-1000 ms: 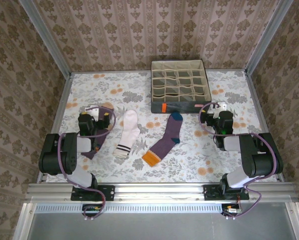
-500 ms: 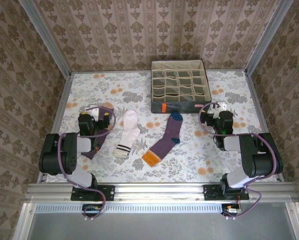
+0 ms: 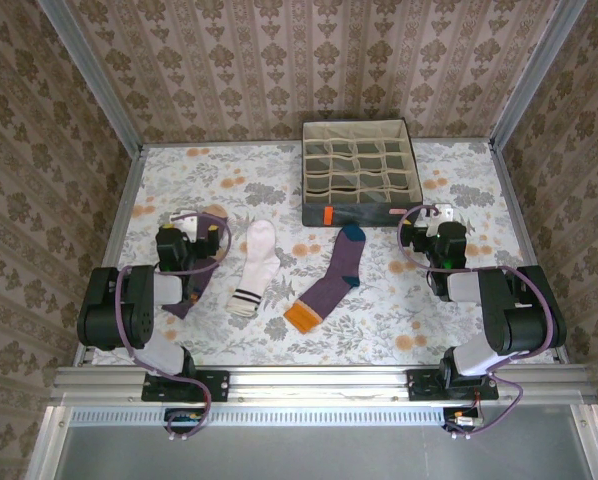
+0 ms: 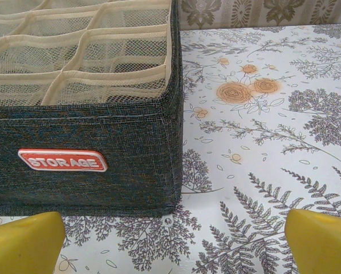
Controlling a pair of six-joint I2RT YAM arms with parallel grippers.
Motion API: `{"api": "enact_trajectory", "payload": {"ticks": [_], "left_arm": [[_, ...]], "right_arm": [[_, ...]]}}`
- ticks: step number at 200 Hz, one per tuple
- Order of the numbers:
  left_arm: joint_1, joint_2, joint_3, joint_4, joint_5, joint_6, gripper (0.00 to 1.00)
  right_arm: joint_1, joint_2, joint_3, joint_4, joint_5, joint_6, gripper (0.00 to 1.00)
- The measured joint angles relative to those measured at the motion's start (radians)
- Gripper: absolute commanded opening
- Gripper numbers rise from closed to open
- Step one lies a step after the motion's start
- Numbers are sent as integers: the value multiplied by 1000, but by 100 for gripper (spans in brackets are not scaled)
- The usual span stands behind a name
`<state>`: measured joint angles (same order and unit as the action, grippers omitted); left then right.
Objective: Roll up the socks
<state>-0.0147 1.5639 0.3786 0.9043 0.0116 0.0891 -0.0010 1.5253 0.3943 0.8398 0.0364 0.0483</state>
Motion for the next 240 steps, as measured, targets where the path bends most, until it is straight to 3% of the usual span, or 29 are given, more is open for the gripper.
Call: {"api": "enact_trajectory", "payload": {"ticks": [31,55,105,126,148,190,210,240], "left_arm": [[16,0,2,0,12,-10,100],[16,-17,2,-13,11,-16,100],[0,-224,84,-270,-1,-38,100],[-10,-307,166,-418,22,-97,100],[-45,-362,227,-535,52,-156,100],[-156,-378,264,-747,121,-254,100],[-195,-378,263,-822,150,-283,100],[-232,-380,262,-916,175,-307,100]], "right_arm": [[0,-13,26,-69,4,1,98],[0,-90,119,-274,7,8,95],[63,-239,374,-687,33,68,86],[206,-270,393,-809,71,108,74],[435,-247,397,-911,87,169,64],[862,-52,463,-1018,124,260,62],[985,34,488,-1081,159,272,62],[1095,105,552,-1159,193,266,59]]}}
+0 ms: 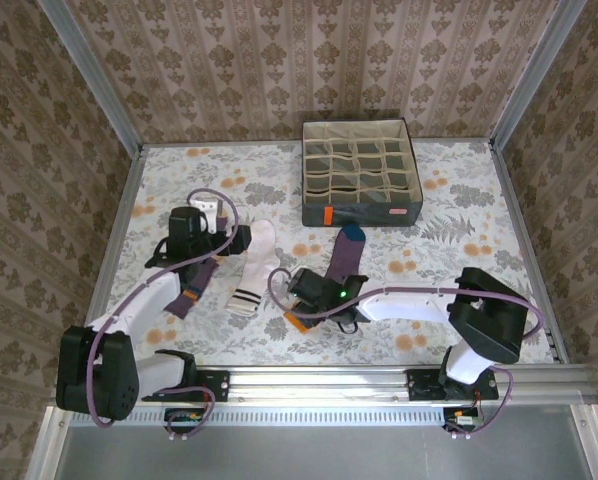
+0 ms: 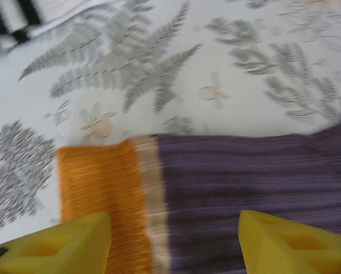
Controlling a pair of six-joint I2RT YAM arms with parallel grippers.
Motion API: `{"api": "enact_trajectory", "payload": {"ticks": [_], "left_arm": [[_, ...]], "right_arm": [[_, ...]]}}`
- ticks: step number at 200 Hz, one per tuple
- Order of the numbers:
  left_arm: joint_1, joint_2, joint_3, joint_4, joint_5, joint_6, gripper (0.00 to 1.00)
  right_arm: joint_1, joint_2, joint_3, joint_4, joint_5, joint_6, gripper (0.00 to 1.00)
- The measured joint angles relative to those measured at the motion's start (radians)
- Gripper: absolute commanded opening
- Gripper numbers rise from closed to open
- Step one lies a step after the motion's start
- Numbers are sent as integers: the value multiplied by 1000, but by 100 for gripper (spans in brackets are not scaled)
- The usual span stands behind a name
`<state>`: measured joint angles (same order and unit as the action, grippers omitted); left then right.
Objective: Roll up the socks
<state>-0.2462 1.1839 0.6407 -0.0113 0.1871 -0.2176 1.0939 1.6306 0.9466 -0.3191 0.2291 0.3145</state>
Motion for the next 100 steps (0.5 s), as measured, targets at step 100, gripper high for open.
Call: {"api": "enact_trajectory", "payload": {"ticks": [100], "left_arm": [[-79,-40,-69,-67,-16,-14,100]], "right_arm": [[89,200,145,-97,-29,-74,38]]}}
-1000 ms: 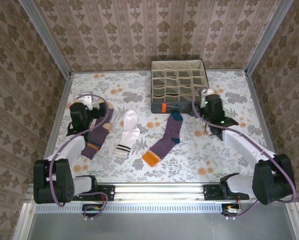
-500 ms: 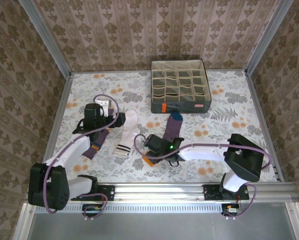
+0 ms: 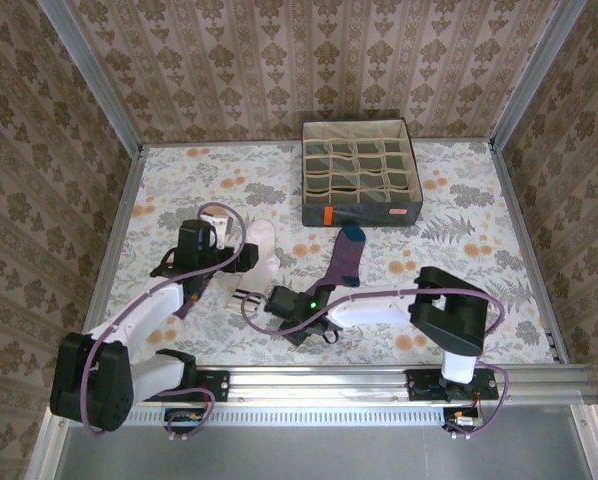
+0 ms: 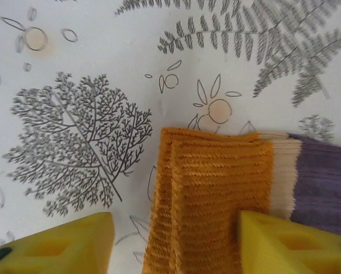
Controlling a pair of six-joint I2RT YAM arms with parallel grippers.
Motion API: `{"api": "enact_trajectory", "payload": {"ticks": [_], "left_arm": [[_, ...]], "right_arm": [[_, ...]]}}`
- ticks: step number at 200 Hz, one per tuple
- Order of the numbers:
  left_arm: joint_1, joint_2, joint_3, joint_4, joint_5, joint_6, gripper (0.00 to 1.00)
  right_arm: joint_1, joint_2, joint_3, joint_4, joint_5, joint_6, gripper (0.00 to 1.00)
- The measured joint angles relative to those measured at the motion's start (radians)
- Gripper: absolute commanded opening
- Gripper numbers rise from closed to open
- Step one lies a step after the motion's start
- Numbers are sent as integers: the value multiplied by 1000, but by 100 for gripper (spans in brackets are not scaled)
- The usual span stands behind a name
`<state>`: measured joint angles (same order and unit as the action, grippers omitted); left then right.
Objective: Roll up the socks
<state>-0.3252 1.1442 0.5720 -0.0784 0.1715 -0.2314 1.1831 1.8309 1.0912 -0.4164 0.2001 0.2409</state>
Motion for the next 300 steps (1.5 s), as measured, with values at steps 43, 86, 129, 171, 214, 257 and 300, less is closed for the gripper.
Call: {"api": "enact_trajectory", "payload": {"ticks": [43,86,129,171,214,257,300], "left_arm": [[-14,37,7,-11,-7,27,100],[-27,-87,-150,185,160,114,94],[-145,-132,-330,496,351,249,77],[-363,-71,-325,579,422,435,73],[-494,60,-259,579,419,551,68],[-513,243,-220,626,443,586,54],[-526,333,-187,673,497,592,48]], "right_arm": [[0,-31,-31,9,3,-52,15],[-54,-190,-195,26,-117,-101,14],[-220,-298,-296,55,-332,-142,15],[-335,-375,-367,89,-516,-160,16],[-371,-400,-403,128,-609,-155,17],[-376,-400,-417,142,-653,-151,17],[-399,-395,-417,147,-686,-143,16]]}}
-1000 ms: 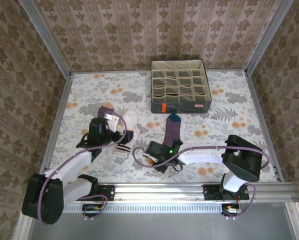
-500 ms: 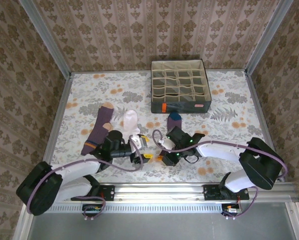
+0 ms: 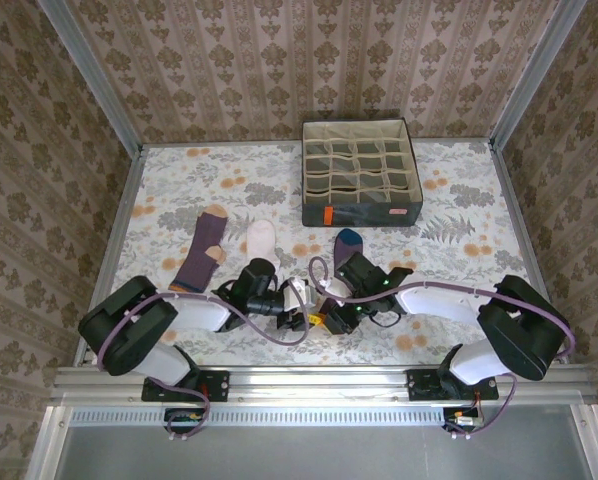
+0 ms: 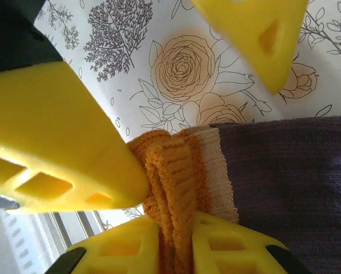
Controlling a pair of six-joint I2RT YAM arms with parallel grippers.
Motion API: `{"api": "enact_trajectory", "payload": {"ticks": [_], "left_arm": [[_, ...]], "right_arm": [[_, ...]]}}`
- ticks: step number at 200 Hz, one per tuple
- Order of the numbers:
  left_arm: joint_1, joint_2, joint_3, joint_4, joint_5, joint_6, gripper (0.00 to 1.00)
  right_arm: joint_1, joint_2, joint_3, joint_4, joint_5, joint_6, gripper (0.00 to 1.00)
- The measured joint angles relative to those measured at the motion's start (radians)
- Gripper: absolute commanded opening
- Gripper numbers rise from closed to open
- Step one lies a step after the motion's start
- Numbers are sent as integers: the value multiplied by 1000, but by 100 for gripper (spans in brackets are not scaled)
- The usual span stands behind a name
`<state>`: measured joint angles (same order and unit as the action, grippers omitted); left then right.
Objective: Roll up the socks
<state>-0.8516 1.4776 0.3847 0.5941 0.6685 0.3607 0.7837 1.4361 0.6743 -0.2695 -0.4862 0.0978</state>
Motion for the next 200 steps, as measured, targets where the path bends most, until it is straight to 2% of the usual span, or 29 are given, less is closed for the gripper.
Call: {"api": "enact_trajectory", "payload": {"ticks": [62,95,132,153,170,184,200], "left_arm": [[-1,-24,-5,-1,32,5,57],[-5,-33,-5,-27,34,26,56],[-5,13,-1,-22,37,37,40],[-6,44,0,-17,42,37,36],[-7,55,2,-16,44,31,19],[-8,55,3,-12,47,30,0],[-11,55,6,-11,52,26,0]], "right_arm": [[-51,48,0,27,-60,17,15],[-59,59,0,36,-80,18,16],[-60,65,0,36,-97,18,16],[-60,65,0,35,-101,18,16],[-61,65,0,35,-106,18,17],[-61,65,0,36,-108,23,23],[-65,67,0,37,-114,32,38]]}}
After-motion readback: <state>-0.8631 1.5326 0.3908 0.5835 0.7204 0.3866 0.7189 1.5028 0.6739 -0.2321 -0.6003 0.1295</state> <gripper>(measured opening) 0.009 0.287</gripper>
